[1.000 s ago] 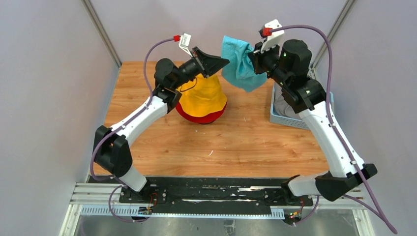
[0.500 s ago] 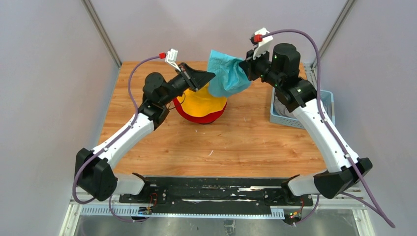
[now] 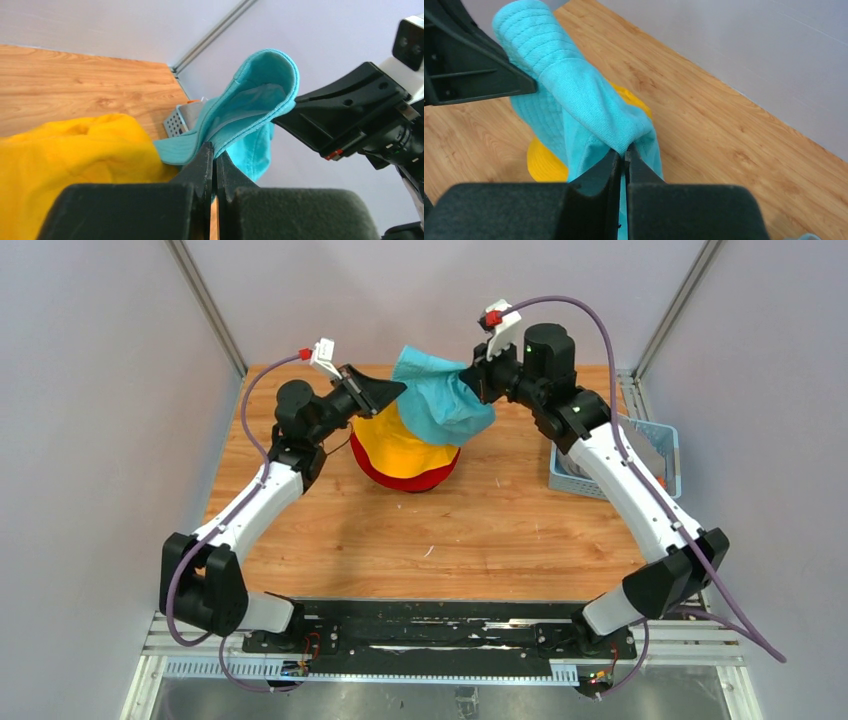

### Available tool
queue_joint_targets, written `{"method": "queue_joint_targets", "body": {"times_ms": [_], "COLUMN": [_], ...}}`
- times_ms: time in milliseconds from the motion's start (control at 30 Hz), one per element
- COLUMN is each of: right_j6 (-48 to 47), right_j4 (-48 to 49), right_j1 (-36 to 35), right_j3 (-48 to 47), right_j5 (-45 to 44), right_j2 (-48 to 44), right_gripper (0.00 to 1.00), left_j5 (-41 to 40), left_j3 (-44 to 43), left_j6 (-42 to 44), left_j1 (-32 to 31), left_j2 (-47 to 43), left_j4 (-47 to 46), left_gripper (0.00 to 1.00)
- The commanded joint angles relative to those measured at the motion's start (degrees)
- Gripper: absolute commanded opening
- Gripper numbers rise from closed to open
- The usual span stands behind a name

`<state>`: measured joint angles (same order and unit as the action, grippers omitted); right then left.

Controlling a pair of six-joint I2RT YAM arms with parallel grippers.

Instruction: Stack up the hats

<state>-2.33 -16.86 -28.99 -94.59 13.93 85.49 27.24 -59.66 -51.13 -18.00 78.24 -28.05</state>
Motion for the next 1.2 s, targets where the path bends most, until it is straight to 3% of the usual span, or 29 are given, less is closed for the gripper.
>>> {"method": "queue_joint_targets", "body": {"times_ms": [0,33,133,200,433,633,833,900,1167], "right_j6": [-0.1,-0.2,-0.4,-0.7,-1.8,-2.7,-2.9,-2.9,-2.7], "right_j4": [1.1,1.0,1.0,1.4,3.6,4.3,6.6,6.5,6.5], "right_j1": [-1.7,-1.9,-2.1,-2.1,-2.0,-2.0,-1.9,-1.8,-1.3], "right_j3": [-4.0,-4.5,-5.1,-4.7,-1.0,2.5,5.9,5.4,4.6], "right_j5": [2.2,2.8,4.1,3.7,-0.6,-4.2,-6.6,-6.5,-7.0], "right_j2": [2.2,2.8,3.7,3.7,1.5,-0.3,-1.6,-0.8,1.5], "right_gripper": [0.01,0.05,0.52,0.68,0.74,0.76,0.77,0.78,0.78], "left_j5": [1.6,1.7,2.2,3.0,3.3,6.0,5.1,4.9,9.6], "left_j3": [2.9,3.7,6.6,8.7,14.0,20.1,22.8,22.6,18.4], "left_j6": [-2.7,-3.1,-4.1,-4.9,-6.5,-11.3,-9.5,-10.5,-22.7], "left_j1": [4.9,5.9,8.7,10.0,12.2,13.8,14.1,14.4,16.8], "left_j2": [-0.2,-0.3,-1.3,-1.5,-1.4,0.4,0.7,2.4,18.1], "left_j4": [-5.1,-5.5,-6.3,-7.3,-10.7,-21.7,-20.4,-21.9,-42.2], "left_gripper": [0.00,0.00,0.00,0.00,0.00,0.00,0.00,0.00,0.00]}}
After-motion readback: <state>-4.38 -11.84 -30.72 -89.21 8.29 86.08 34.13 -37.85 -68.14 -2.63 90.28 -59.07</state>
